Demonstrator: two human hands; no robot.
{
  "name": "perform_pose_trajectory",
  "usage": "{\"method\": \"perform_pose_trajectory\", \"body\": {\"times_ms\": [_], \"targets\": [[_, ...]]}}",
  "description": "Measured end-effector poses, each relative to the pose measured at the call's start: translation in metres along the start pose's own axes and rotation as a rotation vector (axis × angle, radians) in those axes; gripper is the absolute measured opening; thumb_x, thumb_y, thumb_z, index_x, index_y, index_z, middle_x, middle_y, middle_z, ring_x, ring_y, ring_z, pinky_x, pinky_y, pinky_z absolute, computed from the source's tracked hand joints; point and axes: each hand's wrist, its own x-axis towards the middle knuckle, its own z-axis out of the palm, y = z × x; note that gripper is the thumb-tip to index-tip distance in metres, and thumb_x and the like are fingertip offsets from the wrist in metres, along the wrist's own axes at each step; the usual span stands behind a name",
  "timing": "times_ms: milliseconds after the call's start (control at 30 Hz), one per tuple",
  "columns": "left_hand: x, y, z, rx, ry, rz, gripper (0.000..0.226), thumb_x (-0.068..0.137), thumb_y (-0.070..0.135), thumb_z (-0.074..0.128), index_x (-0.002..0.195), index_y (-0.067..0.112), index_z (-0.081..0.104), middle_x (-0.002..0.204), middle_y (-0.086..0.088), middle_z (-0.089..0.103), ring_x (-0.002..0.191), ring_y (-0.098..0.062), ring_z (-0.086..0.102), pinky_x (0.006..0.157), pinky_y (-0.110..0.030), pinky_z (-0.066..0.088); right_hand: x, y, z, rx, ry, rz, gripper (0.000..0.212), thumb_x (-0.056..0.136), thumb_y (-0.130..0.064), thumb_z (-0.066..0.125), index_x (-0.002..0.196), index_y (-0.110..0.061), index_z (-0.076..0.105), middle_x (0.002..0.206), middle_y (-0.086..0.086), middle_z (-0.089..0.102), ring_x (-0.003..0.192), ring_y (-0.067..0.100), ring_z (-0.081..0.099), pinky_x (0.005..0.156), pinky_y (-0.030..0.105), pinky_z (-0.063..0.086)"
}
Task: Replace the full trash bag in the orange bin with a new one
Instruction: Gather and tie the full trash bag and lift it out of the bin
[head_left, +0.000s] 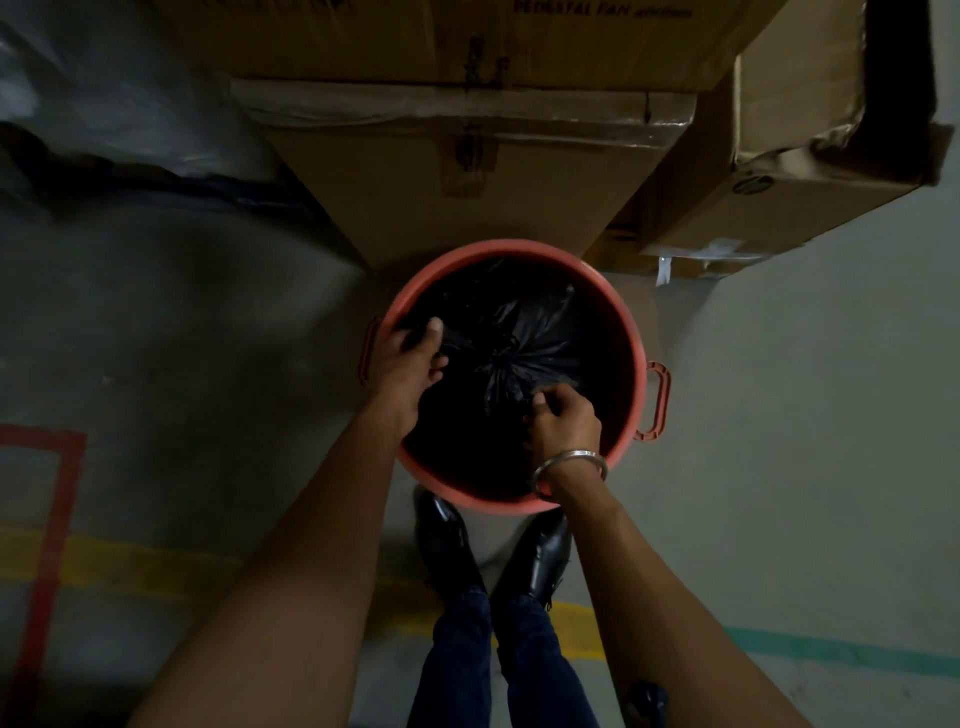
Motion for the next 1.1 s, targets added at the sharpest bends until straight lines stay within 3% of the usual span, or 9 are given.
{"method": "perform_pose_trajectory", "body": {"times_ms": [100,200,267,333,467,633,833,1000,1100], "targets": [[-0.006,-0.002,0.007,-0.128,-0.077,-0.083,0.010,0.082,0.021,0.078,0.086,0.021,0.068,0.067,0.012,0.068,0.060,-0.003,0.057,0.058,-0.019,0.051,-0.002,0.001,-0.006,-0.095,-0.093,-0.033,0.023,0.083,-0.042,0.065,0.084,-0.019,0.068,0.078,0.004,0.071,0.075,0.024,0.068,0.073,0.044,0.058],[-0.008,-0.010,0.014,0.029,-0.130,-0.079,0.026,0.076,0.025,0.083,0.097,0.021,0.069,0.090,0.006,0.072,0.076,-0.009,0.067,0.069,-0.024,0.052,-0.003,0.001,-0.010,-0.323,-0.183,-0.144,0.027,0.084,-0.041,0.065,0.096,-0.017,0.069,0.090,0.007,0.072,0.086,0.027,0.068,0.074,0.036,0.055],[-0.006,-0.013,0.018,0.273,-0.029,0.042,0.033,0.077,0.035,0.081,0.103,0.018,0.071,0.097,0.002,0.073,0.087,-0.017,0.069,0.076,-0.028,0.056,-0.005,0.001,-0.012,-0.541,-0.155,-0.286,0.025,0.088,-0.040,0.059,0.095,-0.016,0.062,0.088,0.013,0.070,0.084,0.037,0.065,0.061,0.033,0.045],[-0.002,-0.012,0.022,0.466,0.146,0.131,0.034,0.078,0.042,0.078,0.095,0.014,0.071,0.085,-0.002,0.073,0.075,-0.017,0.070,0.068,-0.027,0.055,-0.007,0.001,-0.012,-0.624,-0.088,-0.397,0.025,0.093,-0.036,0.051,0.098,-0.012,0.053,0.082,0.020,0.067,0.076,0.043,0.063,0.054,0.034,0.036],[0.009,-0.010,0.032,0.424,0.181,0.149,0.024,0.083,0.031,0.077,0.074,0.013,0.064,0.065,-0.004,0.068,0.041,-0.003,0.060,0.037,-0.018,0.045,-0.017,-0.001,-0.009,-0.574,-0.006,-0.514,0.016,0.093,-0.024,0.052,0.094,-0.008,0.051,0.067,0.019,0.065,0.062,0.044,0.061,0.048,0.036,0.034],[0.015,-0.015,0.030,0.458,0.222,0.162,0.029,0.081,0.032,0.078,0.062,0.023,0.058,0.068,-0.010,0.071,0.061,-0.022,0.070,0.063,-0.033,0.059,-0.024,0.009,-0.007,-0.532,0.031,-0.494,0.018,0.091,-0.022,0.057,0.089,-0.005,0.053,0.065,0.021,0.063,0.062,0.046,0.060,0.047,0.037,0.035],[0.018,-0.017,0.028,0.267,0.269,0.111,0.026,0.087,0.017,0.072,0.071,0.009,0.054,0.057,-0.006,0.057,0.032,0.000,0.053,0.033,-0.014,0.044,-0.022,0.020,-0.010,-0.540,-0.021,-0.507,0.016,0.090,-0.021,0.058,0.090,-0.006,0.055,0.065,0.019,0.064,0.064,0.045,0.061,0.048,0.034,0.031],[0.020,-0.017,0.026,0.233,0.319,0.132,0.034,0.087,0.014,0.073,0.063,0.018,0.049,0.056,-0.003,0.054,0.028,0.003,0.049,0.042,-0.021,0.050,-0.022,0.028,-0.020,-0.555,-0.016,-0.526,0.015,0.089,-0.020,0.059,0.088,-0.006,0.054,0.062,0.018,0.062,0.062,0.045,0.060,0.047,0.033,0.029],[0.023,-0.016,0.023,0.256,0.342,0.127,0.027,0.085,0.019,0.075,0.068,0.015,0.055,0.065,-0.010,0.063,0.042,-0.005,0.061,0.057,-0.033,0.058,-0.019,0.026,-0.021,-0.581,-0.052,-0.509,0.012,0.090,-0.019,0.056,0.092,-0.007,0.054,0.068,0.016,0.066,0.067,0.044,0.062,0.049,0.037,0.037]]}}
